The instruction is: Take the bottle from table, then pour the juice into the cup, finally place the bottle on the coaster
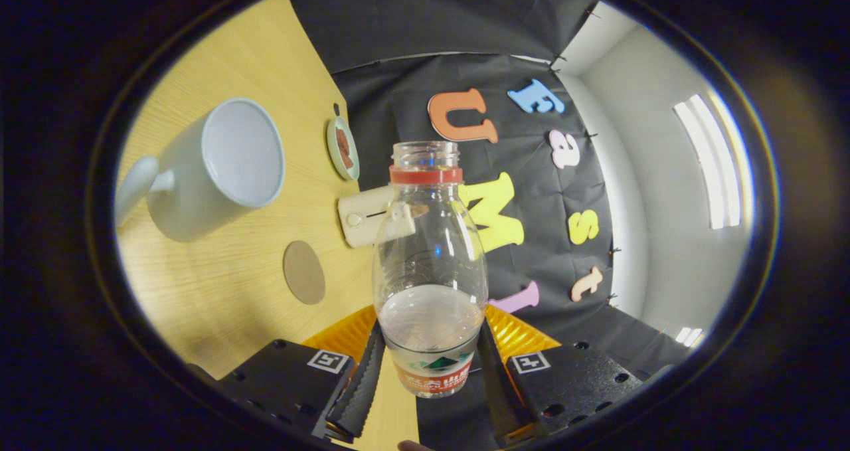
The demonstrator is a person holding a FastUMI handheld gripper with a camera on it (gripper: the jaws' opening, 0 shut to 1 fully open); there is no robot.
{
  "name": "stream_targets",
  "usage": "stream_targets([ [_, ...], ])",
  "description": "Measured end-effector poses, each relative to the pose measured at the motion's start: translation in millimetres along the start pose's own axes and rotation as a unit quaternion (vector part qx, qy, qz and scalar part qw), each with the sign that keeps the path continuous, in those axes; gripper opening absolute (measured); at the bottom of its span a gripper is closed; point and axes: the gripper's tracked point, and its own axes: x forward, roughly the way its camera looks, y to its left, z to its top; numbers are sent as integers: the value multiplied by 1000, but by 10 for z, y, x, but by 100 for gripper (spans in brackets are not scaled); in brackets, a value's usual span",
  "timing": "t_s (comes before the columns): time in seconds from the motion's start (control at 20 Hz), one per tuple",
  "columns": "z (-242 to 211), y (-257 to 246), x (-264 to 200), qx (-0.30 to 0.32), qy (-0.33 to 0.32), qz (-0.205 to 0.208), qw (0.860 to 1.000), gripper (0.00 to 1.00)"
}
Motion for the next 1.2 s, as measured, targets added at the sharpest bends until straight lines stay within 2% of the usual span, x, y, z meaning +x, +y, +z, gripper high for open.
stream_targets([
  [0.2, 55, -71, 5, -57, -11, -12, 998, 74],
  [0.7, 147, -130, -82, -139, -27, -8, 990, 74],
  [1.2, 181, -213, -83, -165, -26, -5, 986, 74],
])
